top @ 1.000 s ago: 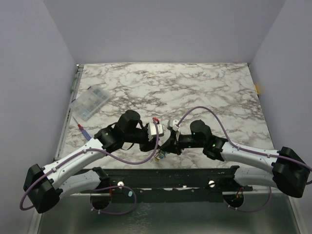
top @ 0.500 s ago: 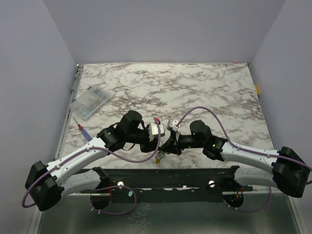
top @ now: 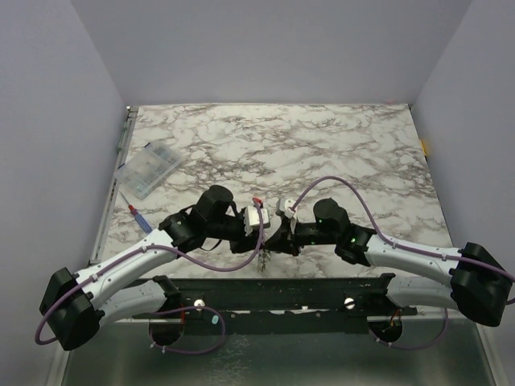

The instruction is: Put the keys on the keyring

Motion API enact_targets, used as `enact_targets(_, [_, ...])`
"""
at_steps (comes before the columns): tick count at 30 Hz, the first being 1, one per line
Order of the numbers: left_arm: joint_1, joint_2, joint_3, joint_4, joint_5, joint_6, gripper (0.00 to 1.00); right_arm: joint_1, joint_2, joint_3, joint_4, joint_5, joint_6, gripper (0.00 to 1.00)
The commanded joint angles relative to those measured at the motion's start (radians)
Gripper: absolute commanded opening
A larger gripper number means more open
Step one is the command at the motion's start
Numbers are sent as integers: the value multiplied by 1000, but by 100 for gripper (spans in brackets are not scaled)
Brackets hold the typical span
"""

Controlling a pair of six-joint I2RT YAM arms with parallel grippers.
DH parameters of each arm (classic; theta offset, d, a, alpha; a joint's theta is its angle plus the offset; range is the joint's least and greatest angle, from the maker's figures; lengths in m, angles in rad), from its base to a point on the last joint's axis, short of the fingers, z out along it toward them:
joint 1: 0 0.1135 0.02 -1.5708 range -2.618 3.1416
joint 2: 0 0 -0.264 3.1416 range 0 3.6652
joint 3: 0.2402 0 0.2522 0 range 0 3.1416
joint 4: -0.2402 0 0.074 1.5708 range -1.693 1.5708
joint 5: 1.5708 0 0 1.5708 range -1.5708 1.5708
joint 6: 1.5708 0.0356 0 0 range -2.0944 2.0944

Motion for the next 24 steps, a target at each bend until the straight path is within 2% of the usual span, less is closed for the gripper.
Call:
enact_targets(1, [-8, -20, -35, -23, 39, 8, 36, 3, -11, 5, -10, 36, -21, 1])
enact_targets(13, [-20, 9, -21, -9, 30, 30, 32, 3, -6, 2, 3, -3, -16, 1])
enact_targets(19, [-20, -12, -14, -6, -56, 54, 32, 3, 35, 17, -3, -49, -23, 1])
enact_targets(24, [-20, -51, -26, 15, -97, 80, 38, 3, 52, 25, -7, -64, -25, 1])
